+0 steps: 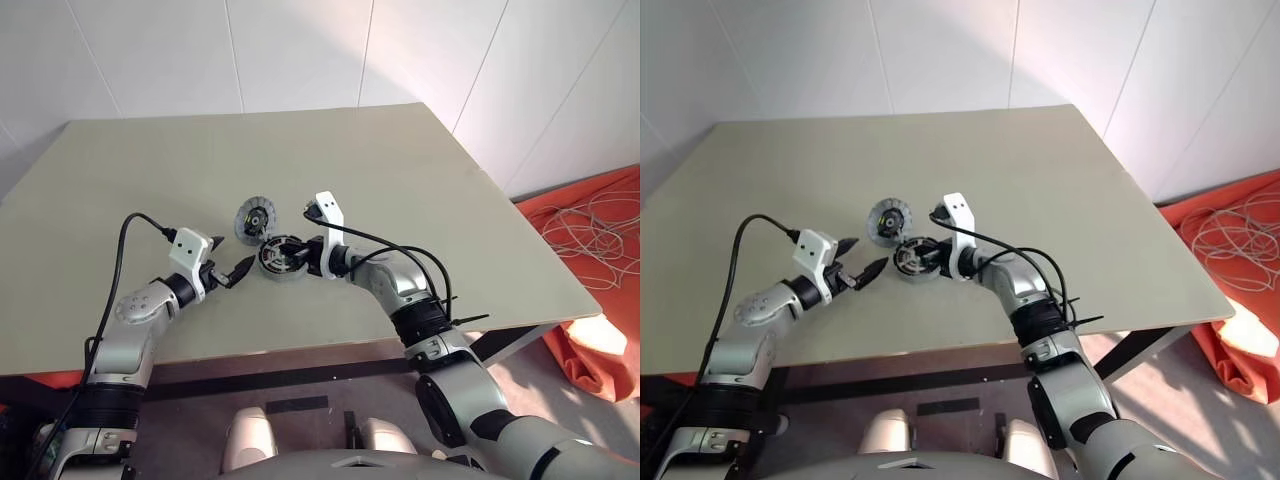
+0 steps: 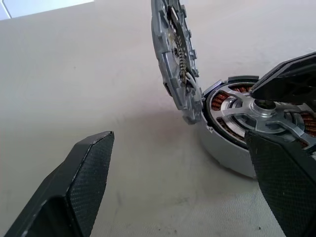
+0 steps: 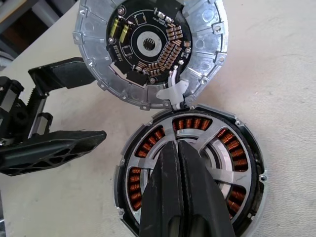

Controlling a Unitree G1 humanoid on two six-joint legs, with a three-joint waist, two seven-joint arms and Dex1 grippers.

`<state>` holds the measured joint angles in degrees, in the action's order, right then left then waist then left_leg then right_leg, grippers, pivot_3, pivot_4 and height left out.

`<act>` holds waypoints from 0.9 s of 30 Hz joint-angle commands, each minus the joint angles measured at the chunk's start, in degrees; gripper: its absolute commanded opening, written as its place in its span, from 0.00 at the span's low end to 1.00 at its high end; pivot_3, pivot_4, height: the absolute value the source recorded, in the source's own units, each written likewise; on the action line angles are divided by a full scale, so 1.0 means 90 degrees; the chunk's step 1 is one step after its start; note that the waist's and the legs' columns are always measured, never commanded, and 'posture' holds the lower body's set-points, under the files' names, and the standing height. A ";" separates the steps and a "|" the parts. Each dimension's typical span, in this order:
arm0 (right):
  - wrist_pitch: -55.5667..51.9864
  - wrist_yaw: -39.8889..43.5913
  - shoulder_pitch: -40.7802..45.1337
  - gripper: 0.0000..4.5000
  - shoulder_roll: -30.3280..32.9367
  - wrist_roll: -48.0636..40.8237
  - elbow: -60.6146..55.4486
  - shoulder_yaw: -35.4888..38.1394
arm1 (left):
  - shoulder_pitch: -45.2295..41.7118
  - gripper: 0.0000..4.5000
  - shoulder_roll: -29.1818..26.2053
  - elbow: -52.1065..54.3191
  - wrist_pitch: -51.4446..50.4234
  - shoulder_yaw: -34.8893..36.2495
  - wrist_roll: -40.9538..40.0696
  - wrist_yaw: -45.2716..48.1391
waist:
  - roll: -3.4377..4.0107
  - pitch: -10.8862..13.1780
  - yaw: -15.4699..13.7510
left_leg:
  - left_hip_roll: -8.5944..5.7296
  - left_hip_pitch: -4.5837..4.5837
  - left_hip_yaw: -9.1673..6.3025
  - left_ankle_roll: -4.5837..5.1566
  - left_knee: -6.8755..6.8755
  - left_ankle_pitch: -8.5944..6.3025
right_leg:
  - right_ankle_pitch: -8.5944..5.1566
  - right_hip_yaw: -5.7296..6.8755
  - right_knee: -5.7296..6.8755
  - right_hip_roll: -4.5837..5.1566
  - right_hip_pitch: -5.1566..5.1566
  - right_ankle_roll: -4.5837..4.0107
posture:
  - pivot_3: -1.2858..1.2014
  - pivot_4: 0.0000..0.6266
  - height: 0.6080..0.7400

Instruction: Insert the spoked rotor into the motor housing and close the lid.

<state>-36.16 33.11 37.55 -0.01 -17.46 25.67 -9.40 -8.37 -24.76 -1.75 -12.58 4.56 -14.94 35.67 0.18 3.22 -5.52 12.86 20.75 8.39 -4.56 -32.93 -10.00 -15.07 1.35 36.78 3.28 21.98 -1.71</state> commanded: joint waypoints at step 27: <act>0.2683 0.3042 0.0603 0.04 0.2071 0.0918 -0.0831 -0.0700 | -0.0135 1.00 0.0007 0.0029 0.0162 0.0043 -0.0002 0.0022 | 0.0001 0.0004 -0.0004 | -0.0002 -0.0059 0.0005 0.0031 0.0002 -0.0018 | -0.0005 -0.0005 -0.0014 0.0000 -0.0068 -0.0005 | 0.52 0.00 1.00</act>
<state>-15.78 55.90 40.40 17.31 -10.06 21.07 -14.70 -8.67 -24.64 -2.18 -12.23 4.56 -14.92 35.90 0.19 3.26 -5.56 12.84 20.21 8.44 -4.26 -32.91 -10.17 -15.11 1.30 36.66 3.28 21.37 -1.75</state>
